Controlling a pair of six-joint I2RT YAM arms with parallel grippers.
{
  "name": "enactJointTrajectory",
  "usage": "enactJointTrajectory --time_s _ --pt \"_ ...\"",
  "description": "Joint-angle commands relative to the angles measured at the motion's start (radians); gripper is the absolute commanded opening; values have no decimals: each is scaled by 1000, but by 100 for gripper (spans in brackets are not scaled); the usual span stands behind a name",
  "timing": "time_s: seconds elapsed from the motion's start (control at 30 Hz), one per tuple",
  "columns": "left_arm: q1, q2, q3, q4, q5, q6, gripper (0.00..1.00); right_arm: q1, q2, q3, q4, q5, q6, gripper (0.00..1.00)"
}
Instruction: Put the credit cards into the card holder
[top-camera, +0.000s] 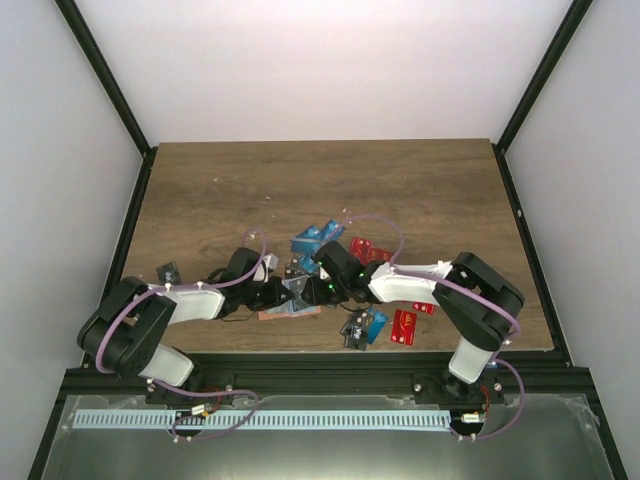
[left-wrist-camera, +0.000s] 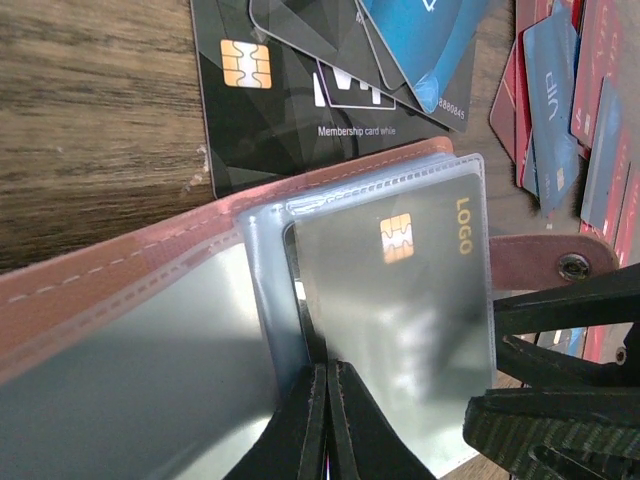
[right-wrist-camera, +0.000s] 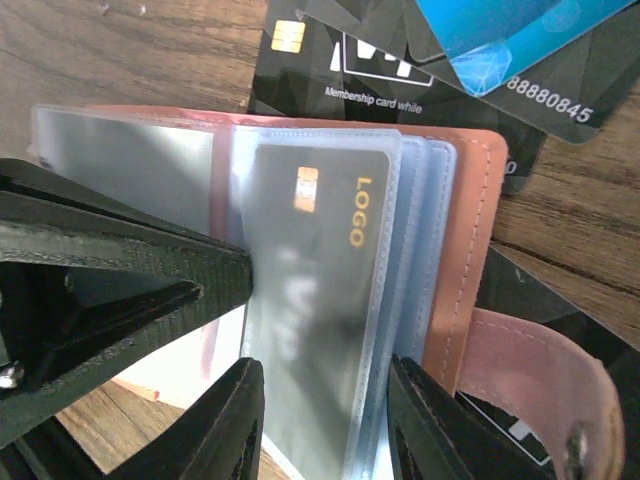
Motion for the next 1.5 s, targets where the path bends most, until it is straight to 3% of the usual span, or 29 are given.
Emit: enactJointTrajectory --time_s 0.0,0.2,0.87,1.17,1.47 --pt "-5 42 -11 -74 -99 44 4 9 14 34 0 2 -9 36" --pt "-7 41 -13 -71 -100 44 4 15 14 56 -72 96 2 36" --pt "-10 53 -15 -60 -99 47 4 31 -18 46 -29 40 7 36" --pt "-11 55 -14 -56 -96 48 4 51 -17 82 -112 131 7 36" --pt "-13 52 -16 -57 -98 47 4 66 -24 92 -100 108 3 36"
